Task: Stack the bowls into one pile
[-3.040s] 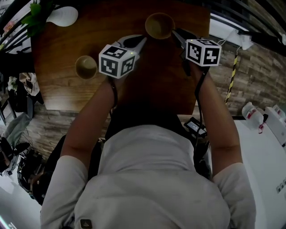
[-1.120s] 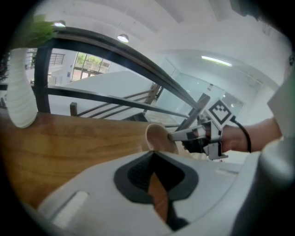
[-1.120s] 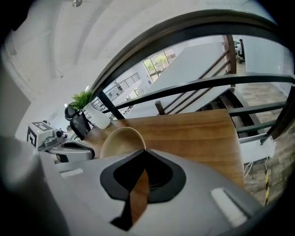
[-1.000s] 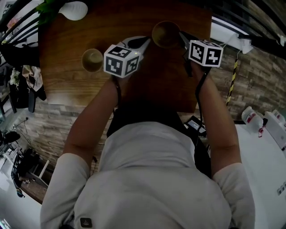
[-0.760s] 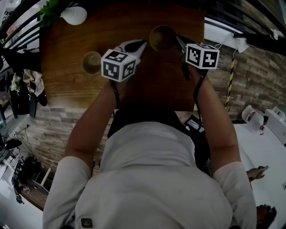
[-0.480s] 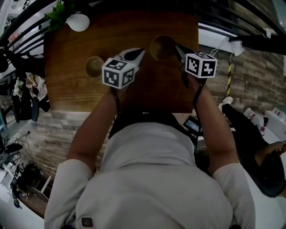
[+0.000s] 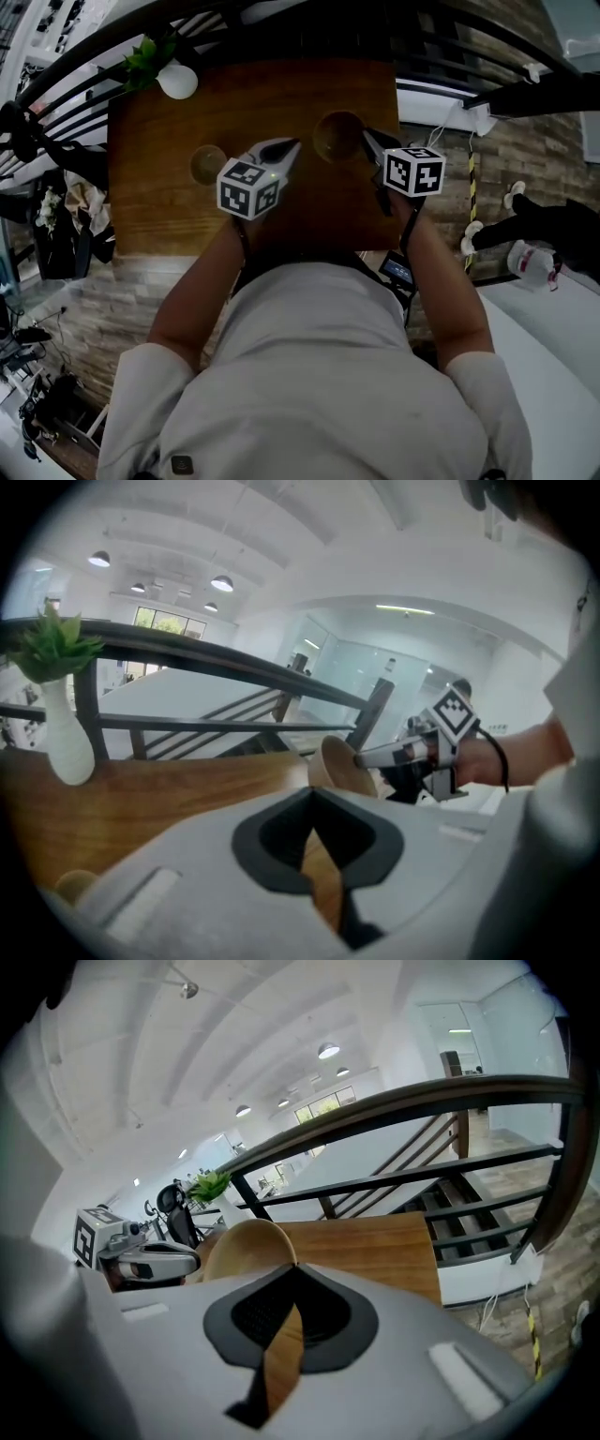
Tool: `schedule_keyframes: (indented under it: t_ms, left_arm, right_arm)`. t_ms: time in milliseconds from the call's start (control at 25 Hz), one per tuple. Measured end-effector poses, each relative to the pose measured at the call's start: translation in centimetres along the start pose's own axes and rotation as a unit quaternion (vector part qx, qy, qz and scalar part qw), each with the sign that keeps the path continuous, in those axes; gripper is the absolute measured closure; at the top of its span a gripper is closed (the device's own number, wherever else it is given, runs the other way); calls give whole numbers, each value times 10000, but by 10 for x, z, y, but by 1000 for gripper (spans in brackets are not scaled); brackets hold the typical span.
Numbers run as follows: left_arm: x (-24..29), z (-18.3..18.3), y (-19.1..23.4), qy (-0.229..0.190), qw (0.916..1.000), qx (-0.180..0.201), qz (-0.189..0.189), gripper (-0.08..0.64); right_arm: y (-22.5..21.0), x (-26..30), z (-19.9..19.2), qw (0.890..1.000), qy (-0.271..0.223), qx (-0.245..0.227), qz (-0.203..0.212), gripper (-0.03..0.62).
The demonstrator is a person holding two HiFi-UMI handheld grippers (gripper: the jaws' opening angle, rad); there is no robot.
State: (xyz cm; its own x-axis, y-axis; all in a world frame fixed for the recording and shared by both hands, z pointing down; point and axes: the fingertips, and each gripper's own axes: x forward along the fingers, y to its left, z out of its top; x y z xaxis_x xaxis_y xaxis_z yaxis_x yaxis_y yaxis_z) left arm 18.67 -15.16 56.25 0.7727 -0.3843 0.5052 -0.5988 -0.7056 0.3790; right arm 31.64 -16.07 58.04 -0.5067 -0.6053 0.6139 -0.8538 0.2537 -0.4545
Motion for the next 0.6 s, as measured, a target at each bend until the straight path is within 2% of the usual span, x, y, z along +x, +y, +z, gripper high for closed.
schedule_keyframes:
  t_ms: [200,440,600]
  left_arm:
    - [-25,-2,-21,-25,9999,103,-83,557]
    - [-64,-6,-28,-48,9997,175,-134,557]
    - [-75,-4,-32,-39,9995,251,-177,557]
  right_arm:
    - [25,-28,-3,9999,-152,-60,-16,578]
    - [64,-43,-16,9996,-258,-51,-40,578]
    - [74,-49,-22,9996,-276,6,-62,578]
